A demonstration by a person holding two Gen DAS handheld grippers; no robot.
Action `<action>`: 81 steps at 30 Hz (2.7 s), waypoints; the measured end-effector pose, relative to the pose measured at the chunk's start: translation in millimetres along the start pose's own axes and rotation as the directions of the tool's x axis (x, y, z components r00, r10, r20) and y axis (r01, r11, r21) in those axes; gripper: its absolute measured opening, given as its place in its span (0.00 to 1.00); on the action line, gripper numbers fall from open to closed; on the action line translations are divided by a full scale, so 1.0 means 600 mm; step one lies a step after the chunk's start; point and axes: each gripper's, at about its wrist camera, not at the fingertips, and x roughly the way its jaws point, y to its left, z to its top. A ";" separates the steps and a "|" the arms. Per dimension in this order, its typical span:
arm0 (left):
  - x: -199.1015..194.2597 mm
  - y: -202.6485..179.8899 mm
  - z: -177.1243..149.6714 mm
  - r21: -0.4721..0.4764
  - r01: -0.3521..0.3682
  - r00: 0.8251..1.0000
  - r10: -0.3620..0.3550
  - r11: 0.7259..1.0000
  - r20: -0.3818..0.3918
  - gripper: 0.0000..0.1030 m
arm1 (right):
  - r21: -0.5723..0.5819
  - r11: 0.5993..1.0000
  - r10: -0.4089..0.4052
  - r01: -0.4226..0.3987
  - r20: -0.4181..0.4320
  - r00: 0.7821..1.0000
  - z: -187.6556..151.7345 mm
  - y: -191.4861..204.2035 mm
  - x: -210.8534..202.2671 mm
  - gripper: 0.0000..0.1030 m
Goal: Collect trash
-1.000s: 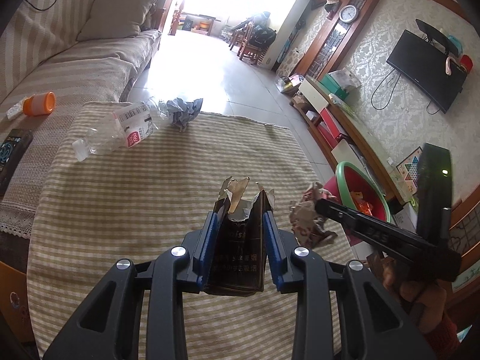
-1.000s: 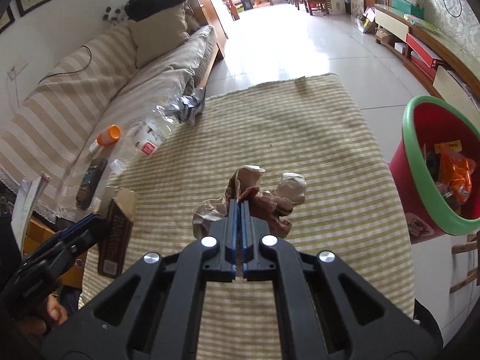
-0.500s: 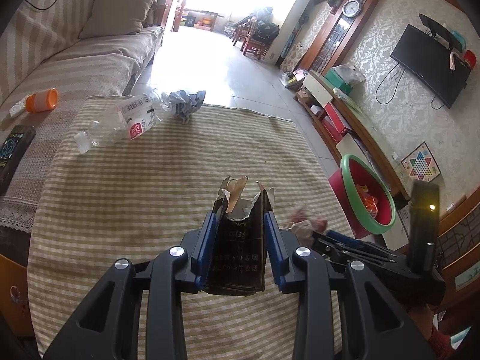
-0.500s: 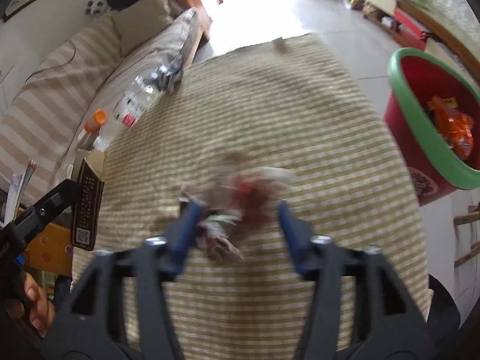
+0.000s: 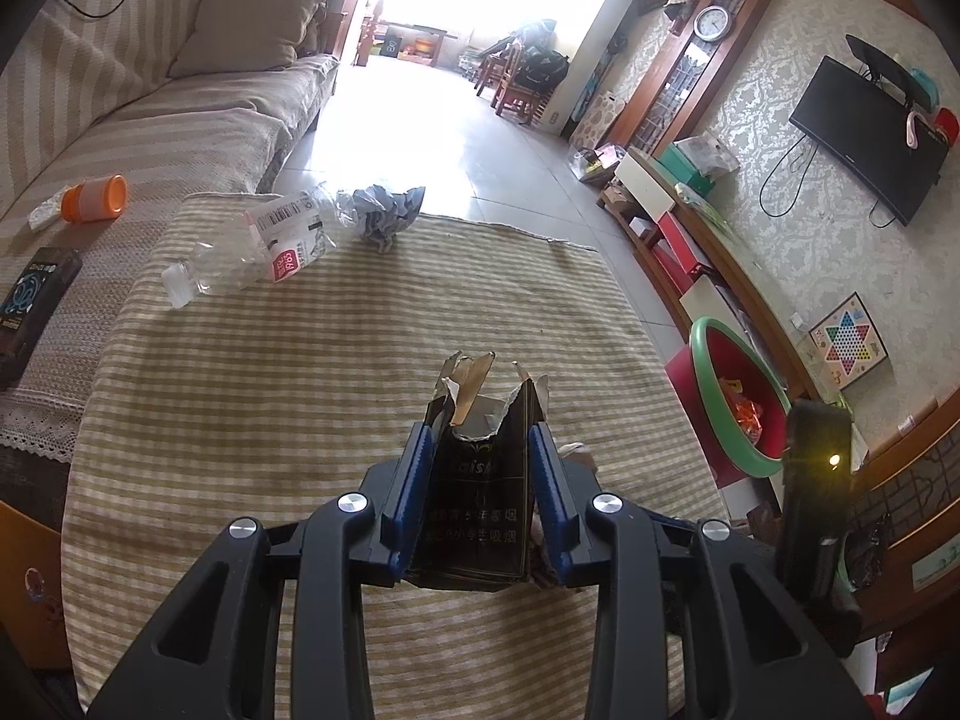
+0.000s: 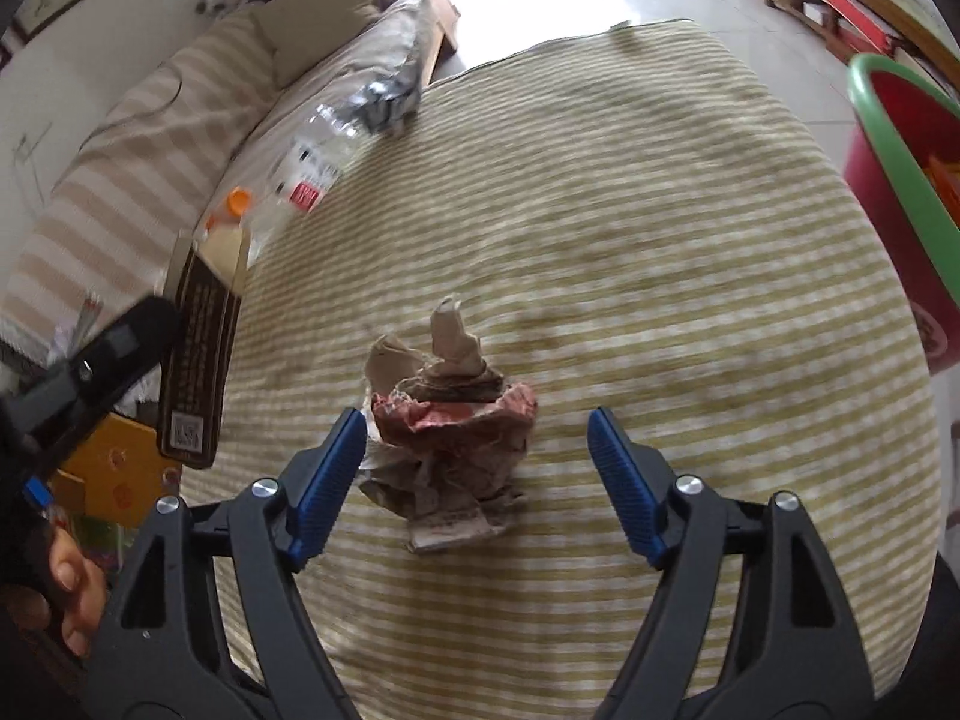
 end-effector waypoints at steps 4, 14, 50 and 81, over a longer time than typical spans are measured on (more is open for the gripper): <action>-0.005 0.001 0.000 -0.004 -0.007 1.000 0.007 1.000 0.007 0.30 | -0.036 0.999 0.000 -0.002 -0.039 0.999 -0.002 0.024 0.022 0.48; -0.022 -0.016 0.017 0.019 -0.020 0.999 0.020 1.000 0.043 0.30 | -0.045 0.999 -0.025 0.031 0.137 0.990 0.009 0.018 -0.085 0.32; 0.032 -0.267 0.089 0.230 0.168 0.982 -0.183 0.959 0.048 0.31 | 0.098 0.980 -0.200 0.174 0.531 0.823 0.048 -0.101 -0.375 0.33; 0.162 -0.452 0.090 0.349 0.298 0.954 -0.284 0.888 -0.094 0.31 | 0.341 0.917 -0.370 0.209 0.527 0.765 0.041 -0.310 -0.411 0.33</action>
